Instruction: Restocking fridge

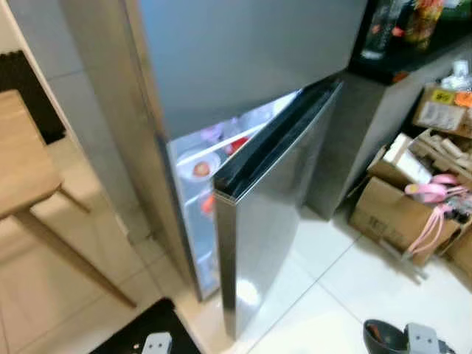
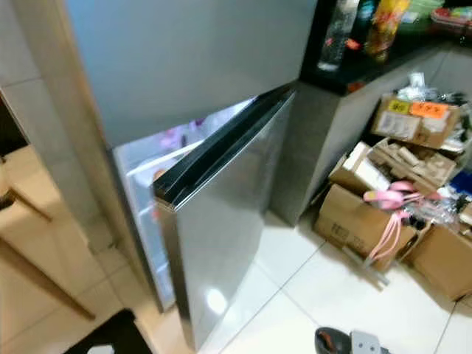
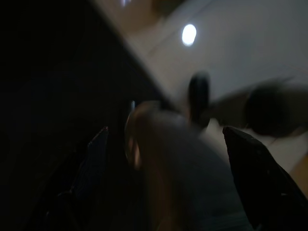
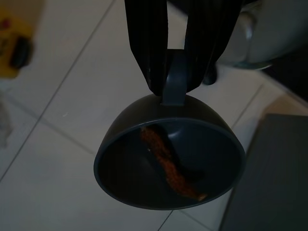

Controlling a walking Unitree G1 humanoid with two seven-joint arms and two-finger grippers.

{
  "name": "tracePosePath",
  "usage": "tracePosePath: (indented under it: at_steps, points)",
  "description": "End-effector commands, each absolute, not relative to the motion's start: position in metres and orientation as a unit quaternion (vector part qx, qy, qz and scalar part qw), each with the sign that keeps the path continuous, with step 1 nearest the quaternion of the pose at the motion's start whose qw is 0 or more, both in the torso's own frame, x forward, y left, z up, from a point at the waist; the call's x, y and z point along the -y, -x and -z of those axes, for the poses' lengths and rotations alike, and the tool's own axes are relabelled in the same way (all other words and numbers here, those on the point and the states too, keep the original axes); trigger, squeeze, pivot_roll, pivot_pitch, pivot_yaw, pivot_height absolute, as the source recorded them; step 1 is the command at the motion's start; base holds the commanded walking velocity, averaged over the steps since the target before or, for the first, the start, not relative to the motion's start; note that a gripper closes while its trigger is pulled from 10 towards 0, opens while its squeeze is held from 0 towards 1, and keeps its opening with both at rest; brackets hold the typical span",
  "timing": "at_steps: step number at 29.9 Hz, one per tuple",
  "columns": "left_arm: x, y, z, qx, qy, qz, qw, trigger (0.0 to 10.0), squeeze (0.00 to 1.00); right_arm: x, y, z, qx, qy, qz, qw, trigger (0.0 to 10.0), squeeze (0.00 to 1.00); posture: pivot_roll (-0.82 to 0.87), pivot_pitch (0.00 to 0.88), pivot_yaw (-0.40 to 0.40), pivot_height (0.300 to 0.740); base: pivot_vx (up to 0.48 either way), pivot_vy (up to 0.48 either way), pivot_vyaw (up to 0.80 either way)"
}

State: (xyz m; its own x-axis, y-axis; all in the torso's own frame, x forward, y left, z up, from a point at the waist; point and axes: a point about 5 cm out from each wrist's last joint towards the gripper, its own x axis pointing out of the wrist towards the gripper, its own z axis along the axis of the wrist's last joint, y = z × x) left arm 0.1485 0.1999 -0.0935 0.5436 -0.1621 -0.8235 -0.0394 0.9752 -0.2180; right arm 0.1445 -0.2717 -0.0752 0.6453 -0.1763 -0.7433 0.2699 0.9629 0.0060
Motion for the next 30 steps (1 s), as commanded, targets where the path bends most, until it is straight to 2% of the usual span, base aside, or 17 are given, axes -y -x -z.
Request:
tracePosePath:
  at_steps: [1,6,7,13,14,17,18,23,26,30]
  points:
    - [-0.210,-0.148,0.092,-0.468,0.112,0.009,0.876,10.0,0.00,0.267,-0.140,0.078,-0.410,-0.060,0.116,0.903,10.0,0.00,-0.08,0.000,-0.025,0.740,0.000,0.000,0.00]
    - [-0.215,-0.192,0.069,-0.376,0.156,0.005,0.913,10.0,0.00,0.268,-0.141,0.078,-0.409,-0.059,0.115,0.903,10.0,0.00,-0.08,0.000,-0.024,0.740,0.000,0.000,0.00]
    - [-0.215,-0.192,0.069,-0.376,0.156,0.005,0.913,10.0,0.00,0.268,-0.141,0.078,-0.409,-0.059,0.115,0.903,10.0,0.00,-0.08,0.000,-0.024,0.740,0.000,0.000,0.00]
    - [-0.227,-0.240,0.033,-0.265,0.195,-0.003,0.944,10.0,0.00,0.268,-0.141,0.078,-0.410,-0.059,0.116,0.903,10.0,0.00,-0.09,0.000,-0.022,0.740,0.000,0.000,0.00]
    - [-0.228,-0.252,0.023,-0.236,0.211,0.004,0.948,7.8,0.00,0.268,-0.140,0.078,-0.410,-0.059,0.116,0.903,10.0,0.00,-0.09,0.000,-0.021,0.740,0.000,0.000,0.00]
    - [-0.228,-0.259,0.017,-0.217,0.223,0.010,0.950,7.8,0.00,0.268,-0.140,0.078,-0.410,-0.059,0.116,0.903,10.0,0.00,-0.09,0.000,-0.021,0.740,0.000,0.000,0.00]
    - [-0.227,-0.266,0.010,-0.197,0.236,0.020,0.952,0.0,0.00,0.267,-0.140,0.078,-0.409,-0.060,0.116,0.903,10.0,0.00,-0.09,0.000,-0.021,0.740,0.000,0.000,0.00]
    - [-0.221,-0.281,-0.004,-0.160,0.257,0.052,0.952,0.0,0.00,0.267,-0.139,0.079,-0.410,-0.061,0.116,0.903,10.0,0.00,-0.09,0.000,-0.021,0.740,0.000,0.000,0.00]
    - [-0.203,-0.301,-0.024,-0.112,0.281,0.113,0.946,0.0,0.00,0.267,-0.138,0.079,-0.410,-0.061,0.117,0.903,10.0,0.00,-0.09,0.000,-0.023,0.740,0.000,0.000,0.00]
    - [-0.194,-0.308,-0.032,-0.096,0.290,0.138,0.942,0.0,0.00,0.267,-0.138,0.079,-0.409,-0.061,0.117,0.903,10.0,0.00,-0.09,0.000,-0.024,0.740,0.000,0.000,0.00]
